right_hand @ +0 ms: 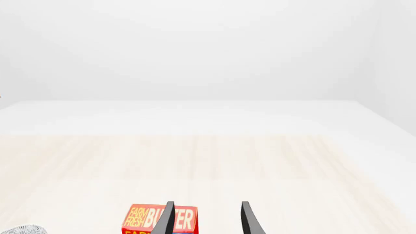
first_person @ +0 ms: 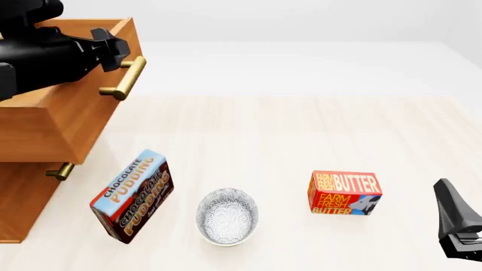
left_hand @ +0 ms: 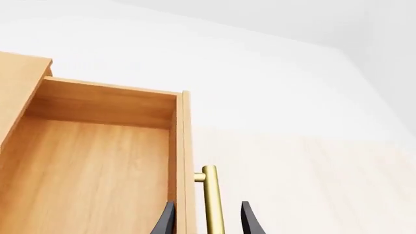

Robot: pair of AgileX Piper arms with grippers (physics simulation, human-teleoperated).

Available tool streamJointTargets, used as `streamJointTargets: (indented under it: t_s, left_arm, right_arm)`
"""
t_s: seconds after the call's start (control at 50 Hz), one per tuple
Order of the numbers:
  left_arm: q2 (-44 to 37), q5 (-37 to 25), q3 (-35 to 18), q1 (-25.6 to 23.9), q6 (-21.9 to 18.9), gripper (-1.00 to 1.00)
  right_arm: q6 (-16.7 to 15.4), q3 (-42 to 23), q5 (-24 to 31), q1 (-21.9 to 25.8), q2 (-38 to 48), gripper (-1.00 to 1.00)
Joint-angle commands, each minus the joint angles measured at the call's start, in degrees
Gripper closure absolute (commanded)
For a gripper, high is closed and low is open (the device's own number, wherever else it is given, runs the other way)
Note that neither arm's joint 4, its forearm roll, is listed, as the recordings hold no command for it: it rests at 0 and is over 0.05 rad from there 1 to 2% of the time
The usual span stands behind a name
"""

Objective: Put the bowl in the top drawer of the cabinet.

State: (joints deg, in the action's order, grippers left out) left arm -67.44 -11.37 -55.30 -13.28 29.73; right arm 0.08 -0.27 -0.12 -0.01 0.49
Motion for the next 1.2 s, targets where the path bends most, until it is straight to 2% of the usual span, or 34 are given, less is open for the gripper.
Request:
streamJointTargets:
  t_s: [0.02, 0.82, 1.2]
  left_arm:
    - [-2.7, 1.4, 6.5, -3.9, -5.2, -1.00]
    - [-0.6, 1.8, 7.2, -10.7, -5.0, -1.00]
    - [3.8, -1.0, 6.3, -9.5, -7.6, -1.00]
  right_arm:
    - [0.0, 0.0, 0.0, 0.0, 0.0, -1.00]
    - [0.0, 0.0, 0.0, 0.0, 0.0, -1.00]
    - [0.0, 0.0, 0.0, 0.0, 0.0, -1.00]
